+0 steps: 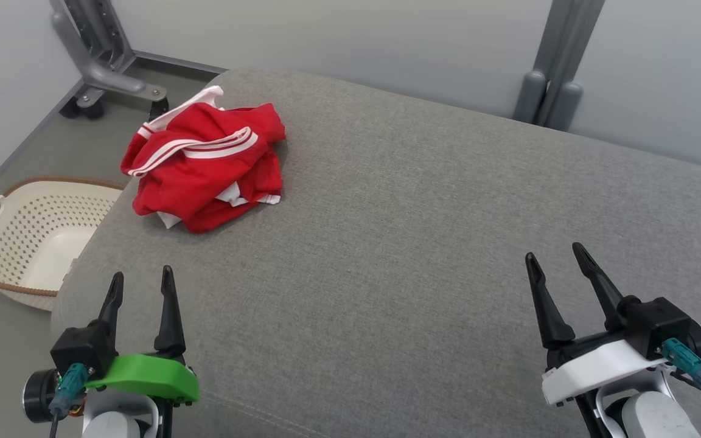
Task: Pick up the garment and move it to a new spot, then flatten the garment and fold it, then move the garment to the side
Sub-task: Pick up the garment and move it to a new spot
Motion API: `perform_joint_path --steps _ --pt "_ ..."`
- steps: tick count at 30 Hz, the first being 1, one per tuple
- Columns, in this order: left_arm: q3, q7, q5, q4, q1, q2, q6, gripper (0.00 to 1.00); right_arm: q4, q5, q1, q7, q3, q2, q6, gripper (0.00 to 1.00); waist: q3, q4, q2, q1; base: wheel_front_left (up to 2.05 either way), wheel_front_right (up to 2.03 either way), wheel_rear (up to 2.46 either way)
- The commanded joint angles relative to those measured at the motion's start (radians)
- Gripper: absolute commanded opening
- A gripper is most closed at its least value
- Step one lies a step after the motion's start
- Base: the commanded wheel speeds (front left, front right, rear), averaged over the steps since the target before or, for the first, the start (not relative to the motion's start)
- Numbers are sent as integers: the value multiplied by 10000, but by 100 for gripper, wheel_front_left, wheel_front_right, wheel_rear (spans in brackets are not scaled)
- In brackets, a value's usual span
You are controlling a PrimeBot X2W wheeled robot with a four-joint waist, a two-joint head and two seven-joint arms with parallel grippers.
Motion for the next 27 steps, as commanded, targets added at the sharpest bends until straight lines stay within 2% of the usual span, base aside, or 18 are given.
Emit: perform_joint_path --steps 1,9,15,21,27 --pt "-3 -4 -101 -29 94 24 20 100 -60 18 -114 33 -19 -58 -6 100 115 410 0 0 0 0 0" --pt "-131 -4 -236 -57 -277 23 93 100 -342 8 -289 193 -26 -199 -10 100 493 460 0 0 0 0 0" --pt "-329 -4 -397 274 -1277 19 -28 100 -788 -57 -725 457 33 -537 -10 100 1424 149 0 0 0 0 0" --pt "-565 173 -587 2123 -3431 110 -194 100 -1576 -32 -1412 906 15 -1088 -10 100 2968 -317 0 0 0 0 0" --pt "-619 931 -906 4482 -5728 644 -336 100 -2106 64 -2095 1115 7 -1479 -10 100 4336 -763 0 0 0 0 0"
